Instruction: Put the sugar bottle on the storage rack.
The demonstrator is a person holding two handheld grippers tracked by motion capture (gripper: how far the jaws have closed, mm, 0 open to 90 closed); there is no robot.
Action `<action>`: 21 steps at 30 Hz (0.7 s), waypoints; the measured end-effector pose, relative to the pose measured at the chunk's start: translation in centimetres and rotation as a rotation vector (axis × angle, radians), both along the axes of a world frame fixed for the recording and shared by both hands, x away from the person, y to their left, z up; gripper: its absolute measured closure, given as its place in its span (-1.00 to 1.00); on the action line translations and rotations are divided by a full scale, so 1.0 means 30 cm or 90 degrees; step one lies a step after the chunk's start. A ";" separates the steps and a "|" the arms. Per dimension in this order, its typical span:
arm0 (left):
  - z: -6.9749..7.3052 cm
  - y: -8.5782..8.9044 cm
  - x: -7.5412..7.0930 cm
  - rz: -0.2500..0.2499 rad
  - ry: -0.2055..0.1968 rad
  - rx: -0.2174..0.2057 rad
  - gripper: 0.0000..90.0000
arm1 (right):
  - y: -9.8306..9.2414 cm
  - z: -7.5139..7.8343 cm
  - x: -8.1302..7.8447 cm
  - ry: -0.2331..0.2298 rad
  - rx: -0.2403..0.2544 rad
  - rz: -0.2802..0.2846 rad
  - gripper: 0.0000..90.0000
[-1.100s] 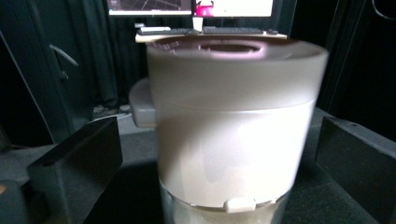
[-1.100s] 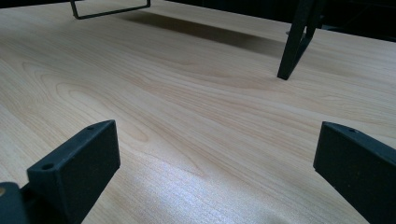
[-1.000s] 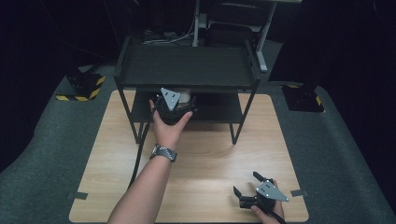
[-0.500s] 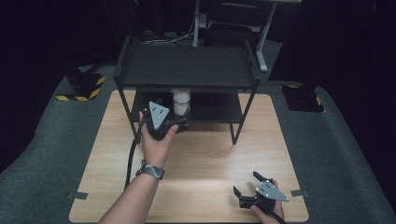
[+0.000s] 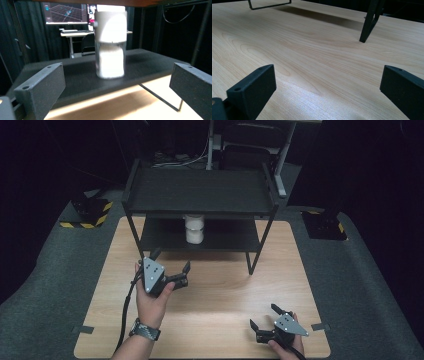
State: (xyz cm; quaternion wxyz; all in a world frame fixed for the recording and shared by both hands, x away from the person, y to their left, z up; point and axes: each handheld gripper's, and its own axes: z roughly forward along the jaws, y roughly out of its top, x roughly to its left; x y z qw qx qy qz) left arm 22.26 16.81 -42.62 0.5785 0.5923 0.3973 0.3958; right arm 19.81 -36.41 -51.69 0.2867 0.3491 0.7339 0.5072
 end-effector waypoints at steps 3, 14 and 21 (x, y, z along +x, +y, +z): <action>-0.037 0.023 -0.028 -0.008 -0.006 0.007 -0.99 | 0.001 0.000 -0.001 -0.001 -0.001 -0.001 -0.99; -0.178 0.109 -0.127 -0.036 0.015 0.012 -0.99 | 0.002 -0.001 -0.002 -0.002 -0.001 -0.002 -0.99; -0.263 0.140 -0.180 -0.055 0.042 0.026 -0.99 | 0.003 -0.002 -0.003 -0.003 -0.001 -0.003 -0.99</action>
